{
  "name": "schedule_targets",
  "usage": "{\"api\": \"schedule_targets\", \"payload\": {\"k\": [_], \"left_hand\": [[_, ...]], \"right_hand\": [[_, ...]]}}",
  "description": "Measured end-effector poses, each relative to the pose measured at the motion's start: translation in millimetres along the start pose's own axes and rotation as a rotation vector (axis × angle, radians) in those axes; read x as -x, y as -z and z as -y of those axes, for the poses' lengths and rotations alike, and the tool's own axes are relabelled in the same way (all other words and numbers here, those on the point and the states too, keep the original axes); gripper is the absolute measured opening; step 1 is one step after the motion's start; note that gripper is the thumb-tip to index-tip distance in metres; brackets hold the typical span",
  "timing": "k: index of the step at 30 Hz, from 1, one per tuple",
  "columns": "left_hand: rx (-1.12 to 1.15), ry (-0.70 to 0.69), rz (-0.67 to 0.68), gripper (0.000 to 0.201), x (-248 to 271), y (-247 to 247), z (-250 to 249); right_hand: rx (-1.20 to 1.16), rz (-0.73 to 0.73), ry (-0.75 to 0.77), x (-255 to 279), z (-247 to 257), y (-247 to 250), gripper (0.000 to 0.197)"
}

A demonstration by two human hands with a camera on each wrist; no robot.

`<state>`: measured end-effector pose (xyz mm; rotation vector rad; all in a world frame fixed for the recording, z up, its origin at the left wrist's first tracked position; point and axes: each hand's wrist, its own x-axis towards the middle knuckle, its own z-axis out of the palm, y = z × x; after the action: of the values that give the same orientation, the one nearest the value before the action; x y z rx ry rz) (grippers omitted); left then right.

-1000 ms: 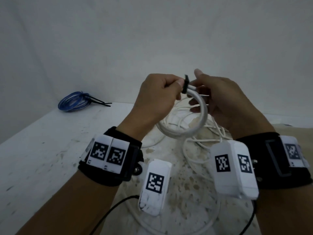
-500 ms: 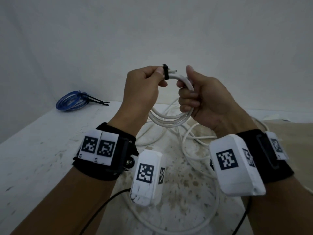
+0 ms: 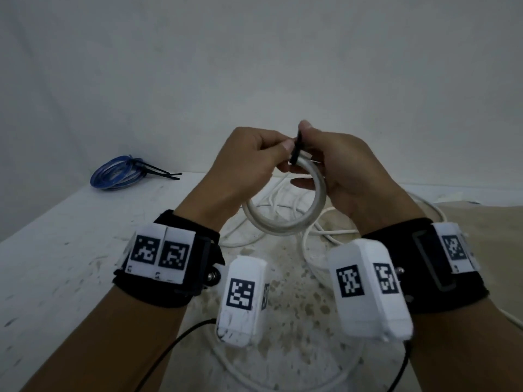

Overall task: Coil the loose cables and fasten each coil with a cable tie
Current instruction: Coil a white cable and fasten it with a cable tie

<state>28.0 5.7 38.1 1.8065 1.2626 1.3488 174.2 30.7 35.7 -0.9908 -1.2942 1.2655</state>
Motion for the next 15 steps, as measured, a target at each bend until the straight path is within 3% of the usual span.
{"api": "schedule_targets", "payload": {"k": [3, 8, 15], "left_hand": [[-0.048, -0.011, 0.047, 0.023, 2.6, -9.8, 0.5], [-0.121, -0.037, 0.030, 0.033, 4.7, -14.8, 4.2], [-0.208, -0.034, 0.018, 0.035, 7.2, -20.8, 4.5]], "right_hand": [[-0.063, -0.035, 0.019, -0.3, -1.3, 4.7, 0.021], [0.015, -0.119, 0.157, -6.3, -8.0, 7.7, 0.022], [0.004, -0.188, 0.154, -7.6, -15.7, 6.3, 0.021]]}}
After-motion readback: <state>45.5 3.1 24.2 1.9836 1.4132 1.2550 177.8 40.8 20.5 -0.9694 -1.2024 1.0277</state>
